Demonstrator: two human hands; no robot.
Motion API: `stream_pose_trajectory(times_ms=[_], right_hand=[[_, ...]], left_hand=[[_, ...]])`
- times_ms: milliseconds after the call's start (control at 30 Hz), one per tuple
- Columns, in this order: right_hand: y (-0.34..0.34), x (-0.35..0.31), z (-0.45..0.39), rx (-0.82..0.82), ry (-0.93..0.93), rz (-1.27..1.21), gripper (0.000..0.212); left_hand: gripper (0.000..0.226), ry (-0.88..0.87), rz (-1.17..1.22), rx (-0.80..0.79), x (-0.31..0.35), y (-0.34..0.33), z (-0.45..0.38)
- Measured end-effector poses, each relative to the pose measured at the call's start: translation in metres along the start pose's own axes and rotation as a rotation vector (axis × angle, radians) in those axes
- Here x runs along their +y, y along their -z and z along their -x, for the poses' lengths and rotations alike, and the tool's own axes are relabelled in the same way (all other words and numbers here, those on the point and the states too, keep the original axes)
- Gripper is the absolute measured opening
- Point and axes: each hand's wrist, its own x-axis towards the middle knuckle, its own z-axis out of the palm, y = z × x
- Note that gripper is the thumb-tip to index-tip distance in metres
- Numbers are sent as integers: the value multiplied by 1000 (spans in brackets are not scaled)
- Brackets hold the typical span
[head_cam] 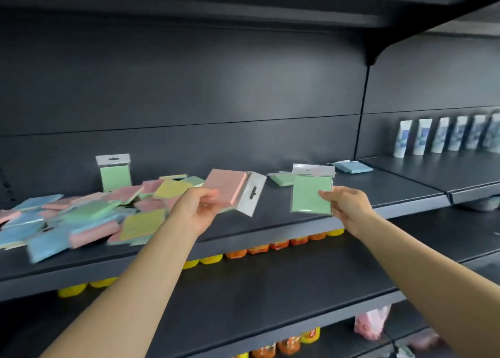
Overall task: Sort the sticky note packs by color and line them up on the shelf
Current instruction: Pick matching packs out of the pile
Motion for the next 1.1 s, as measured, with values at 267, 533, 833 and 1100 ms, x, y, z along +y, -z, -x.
stream_pose_trajectory(times_ms=[267,533,833,1100], right_hand=[[66,-10,-114,-156,-19,48,26],[61,12,-166,-299,-43,-2,21],[6,24,-211,-299,59,166,28],[2,19,-215,-248,153,123,21]], left_hand=[[16,-85,303,179,-68,-106,-66],[10,-190,338,314,-97,-136,-127],[24,-237,240,273,-105,-146,-167],[30,-148,190,147,-130,-186,-178]])
